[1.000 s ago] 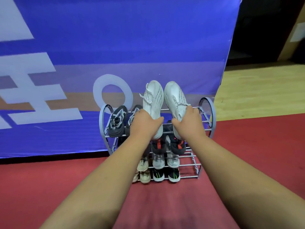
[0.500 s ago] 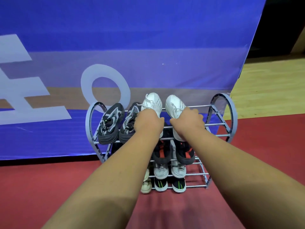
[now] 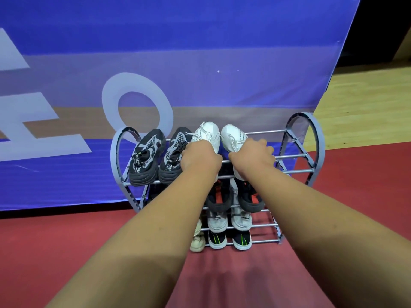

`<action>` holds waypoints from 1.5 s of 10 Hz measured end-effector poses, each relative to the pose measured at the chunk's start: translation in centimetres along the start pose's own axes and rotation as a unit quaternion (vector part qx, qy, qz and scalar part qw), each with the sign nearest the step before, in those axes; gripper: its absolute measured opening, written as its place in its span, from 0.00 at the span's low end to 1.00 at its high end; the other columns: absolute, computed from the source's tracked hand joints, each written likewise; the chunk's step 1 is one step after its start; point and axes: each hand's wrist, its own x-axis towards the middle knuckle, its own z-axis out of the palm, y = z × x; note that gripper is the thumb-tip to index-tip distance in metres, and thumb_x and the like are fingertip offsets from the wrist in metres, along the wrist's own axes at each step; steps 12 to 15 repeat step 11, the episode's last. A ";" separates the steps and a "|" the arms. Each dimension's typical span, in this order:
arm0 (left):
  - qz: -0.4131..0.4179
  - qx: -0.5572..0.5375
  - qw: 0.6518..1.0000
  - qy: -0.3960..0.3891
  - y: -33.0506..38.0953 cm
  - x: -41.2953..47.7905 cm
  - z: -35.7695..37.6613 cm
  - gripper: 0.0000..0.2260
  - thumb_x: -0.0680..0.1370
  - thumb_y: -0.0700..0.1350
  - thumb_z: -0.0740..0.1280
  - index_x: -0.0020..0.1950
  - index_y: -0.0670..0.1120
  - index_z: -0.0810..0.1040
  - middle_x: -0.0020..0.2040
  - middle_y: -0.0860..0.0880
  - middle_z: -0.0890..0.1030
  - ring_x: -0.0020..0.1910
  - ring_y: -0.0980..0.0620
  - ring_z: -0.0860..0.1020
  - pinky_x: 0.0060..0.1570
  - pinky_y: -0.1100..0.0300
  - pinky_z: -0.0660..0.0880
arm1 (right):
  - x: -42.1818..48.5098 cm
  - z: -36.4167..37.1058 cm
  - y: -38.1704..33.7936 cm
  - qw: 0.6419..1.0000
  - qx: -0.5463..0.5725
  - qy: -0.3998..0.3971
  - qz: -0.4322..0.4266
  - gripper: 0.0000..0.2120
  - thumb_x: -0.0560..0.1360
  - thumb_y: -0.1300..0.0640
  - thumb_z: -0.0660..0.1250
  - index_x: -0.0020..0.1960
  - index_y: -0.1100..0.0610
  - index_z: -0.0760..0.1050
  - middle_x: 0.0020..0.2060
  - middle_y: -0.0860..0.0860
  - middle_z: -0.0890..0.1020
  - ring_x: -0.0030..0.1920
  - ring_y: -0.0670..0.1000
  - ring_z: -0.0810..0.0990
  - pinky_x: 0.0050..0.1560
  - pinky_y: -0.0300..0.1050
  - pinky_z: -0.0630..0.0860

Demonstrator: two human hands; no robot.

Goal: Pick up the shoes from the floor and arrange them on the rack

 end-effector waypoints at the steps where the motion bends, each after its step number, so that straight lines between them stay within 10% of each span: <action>1: 0.012 -0.010 1.000 0.012 0.2 0.0 -0.2 0.14 0.74 0.55 0.72 0.50 0.47 0.78 0.53 0.44 0.82 0.50 0.42 0.81 0.42 0.55 0.72 | 0.5 0.3 -0.1 1.000 -0.003 -0.003 0.004 0.28 0.73 0.42 0.69 0.70 0.51 0.74 0.65 0.57 0.72 0.66 0.64 0.71 0.64 0.59 0.72; 6: 0.051 -0.126 0.988 -0.071 -1.2 -1.6 -1.8 0.14 0.77 0.54 0.67 0.51 0.43 0.78 0.49 0.45 0.79 0.46 0.44 0.76 0.43 0.57 0.70 | -0.2 -1.5 1.1 0.998 0.050 -0.043 -0.015 0.34 0.66 0.32 0.54 0.56 0.56 0.81 0.54 0.58 0.81 0.56 0.65 0.78 0.56 0.56 0.79; 9: 0.098 -0.139 0.981 -0.092 -4.3 -8.6 -10.0 0.15 0.76 0.46 0.67 0.33 0.45 0.65 0.31 0.48 0.69 0.31 0.48 0.67 0.31 0.56 0.61 | -7.2 -8.7 0.8 0.994 0.033 -0.052 -0.086 0.15 0.71 0.43 0.59 0.35 0.54 0.69 0.38 0.55 0.79 0.44 0.61 0.80 0.34 0.45 0.68; 15: 0.119 -0.152 0.978 -0.082 -7.3 -14.8 -16.3 0.09 0.73 0.46 0.65 0.33 0.45 0.72 0.29 0.47 0.71 0.31 0.49 0.69 0.34 0.57 0.68 | -14.5 -14.5 0.2 0.993 0.035 -0.026 -0.106 0.15 0.78 0.50 0.62 0.38 0.59 0.74 0.33 0.55 0.77 0.38 0.59 0.75 0.31 0.44 0.64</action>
